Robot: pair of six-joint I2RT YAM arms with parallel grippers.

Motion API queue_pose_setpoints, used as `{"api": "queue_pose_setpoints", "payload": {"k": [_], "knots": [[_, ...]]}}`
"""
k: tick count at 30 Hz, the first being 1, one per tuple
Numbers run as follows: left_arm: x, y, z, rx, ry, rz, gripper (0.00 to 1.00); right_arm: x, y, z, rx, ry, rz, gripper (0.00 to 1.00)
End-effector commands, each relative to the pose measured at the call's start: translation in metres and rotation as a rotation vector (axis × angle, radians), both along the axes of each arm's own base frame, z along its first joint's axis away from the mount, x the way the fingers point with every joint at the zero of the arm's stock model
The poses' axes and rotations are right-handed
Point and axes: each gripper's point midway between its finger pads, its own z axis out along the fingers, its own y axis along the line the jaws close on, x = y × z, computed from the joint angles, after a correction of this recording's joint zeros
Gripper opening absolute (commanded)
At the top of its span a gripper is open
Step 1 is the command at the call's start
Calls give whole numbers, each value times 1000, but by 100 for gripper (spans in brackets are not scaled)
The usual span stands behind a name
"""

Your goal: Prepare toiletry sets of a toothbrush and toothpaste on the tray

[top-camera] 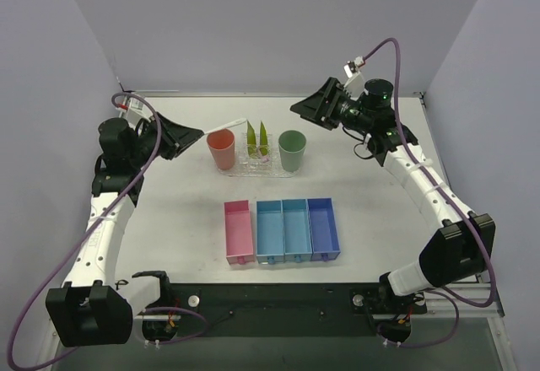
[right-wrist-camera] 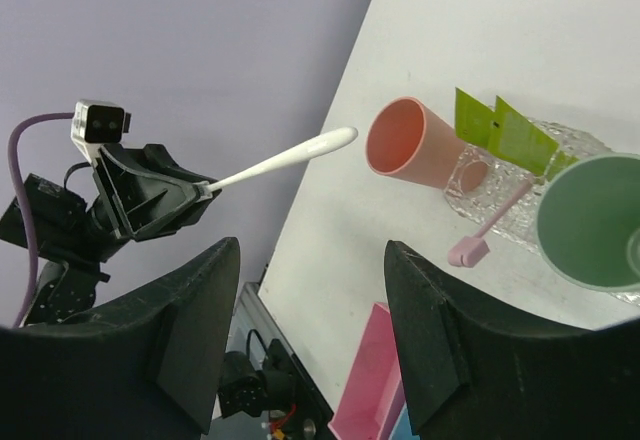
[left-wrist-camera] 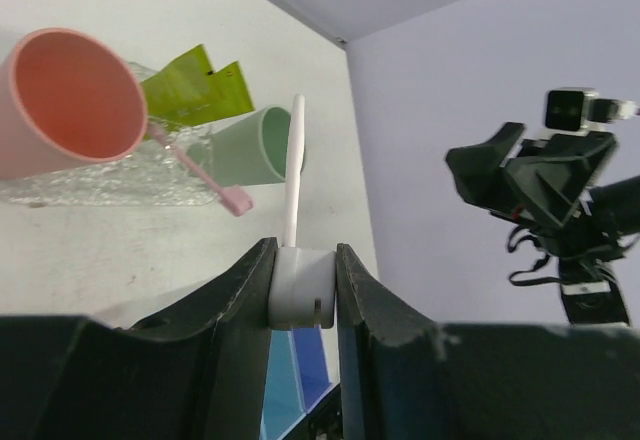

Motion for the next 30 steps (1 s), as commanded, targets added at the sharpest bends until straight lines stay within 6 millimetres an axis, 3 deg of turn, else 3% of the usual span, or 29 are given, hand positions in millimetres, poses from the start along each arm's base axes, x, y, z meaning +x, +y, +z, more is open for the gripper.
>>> {"api": "queue_pose_setpoints", "payload": {"k": [1, 6, 11, 21, 30], "knots": [[1, 17, -7, 165, -3, 69, 0, -8, -15, 24, -101, -120, -27, 55], [5, 22, -25, 265, 55, 90, 0, -10, -20, 24, -146, -138, -36, 55], [12, 1, -29, 313, 60, 34, 0, -8, -21, 22, -157, -140, -41, 55], [29, -11, -56, 414, 122, -19, 1, -6, -22, 20, -159, -132, -53, 55], [33, -28, -70, 438, 104, -83, 3, -6, -25, 15, -167, -114, -64, 55]]}}
